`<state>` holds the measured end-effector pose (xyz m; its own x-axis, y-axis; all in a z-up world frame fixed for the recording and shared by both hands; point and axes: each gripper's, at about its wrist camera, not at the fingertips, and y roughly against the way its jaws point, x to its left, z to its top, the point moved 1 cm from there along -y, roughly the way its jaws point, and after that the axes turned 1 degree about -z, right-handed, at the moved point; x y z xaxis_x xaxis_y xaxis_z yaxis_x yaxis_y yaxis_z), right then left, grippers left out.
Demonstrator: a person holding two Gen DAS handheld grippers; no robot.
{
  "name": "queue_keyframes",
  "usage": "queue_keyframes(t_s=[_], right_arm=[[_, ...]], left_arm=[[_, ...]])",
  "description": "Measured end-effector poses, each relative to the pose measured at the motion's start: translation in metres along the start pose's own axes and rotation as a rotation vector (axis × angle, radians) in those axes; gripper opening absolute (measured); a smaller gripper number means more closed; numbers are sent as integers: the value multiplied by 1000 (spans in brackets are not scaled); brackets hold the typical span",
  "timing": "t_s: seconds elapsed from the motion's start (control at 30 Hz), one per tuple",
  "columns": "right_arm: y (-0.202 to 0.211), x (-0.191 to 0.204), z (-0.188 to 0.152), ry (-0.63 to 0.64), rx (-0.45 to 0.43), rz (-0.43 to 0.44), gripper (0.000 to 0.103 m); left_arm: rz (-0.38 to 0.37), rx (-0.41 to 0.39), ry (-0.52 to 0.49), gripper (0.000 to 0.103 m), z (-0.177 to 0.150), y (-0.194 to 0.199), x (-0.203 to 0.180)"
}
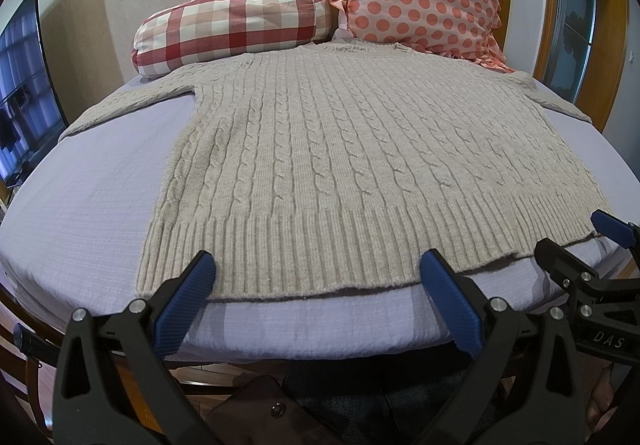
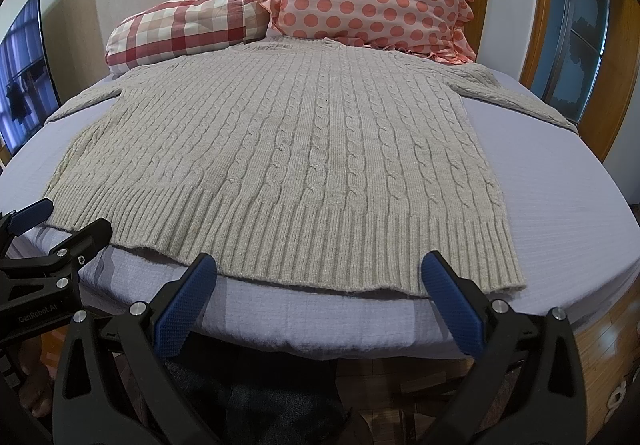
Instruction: Fold small clothes
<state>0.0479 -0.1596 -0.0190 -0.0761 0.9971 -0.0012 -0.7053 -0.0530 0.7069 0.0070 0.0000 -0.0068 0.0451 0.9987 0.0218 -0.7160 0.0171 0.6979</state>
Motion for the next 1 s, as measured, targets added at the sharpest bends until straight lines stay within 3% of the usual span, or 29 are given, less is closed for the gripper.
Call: queue_keyframes(t_s=[0.63,0.77,0.83,0.9,1.0], right_arm=[[8,0,4,6,-6,5,102],[2,-5,12,30,-1,55,102],[3,-32,26,-44,-9,115,102],[1,-68,45,-142,-14,120,102],[-12,-150,80,-354,-3,123,102]], left_arm=[[0,1,-2,101,0,0,0],[-12,7,-15,101,0,0,1],[-27,21,-21,101,3,2,3],[-47,11,-13,101,9,6,8],[-52,-28,8,101,20,14,14]])
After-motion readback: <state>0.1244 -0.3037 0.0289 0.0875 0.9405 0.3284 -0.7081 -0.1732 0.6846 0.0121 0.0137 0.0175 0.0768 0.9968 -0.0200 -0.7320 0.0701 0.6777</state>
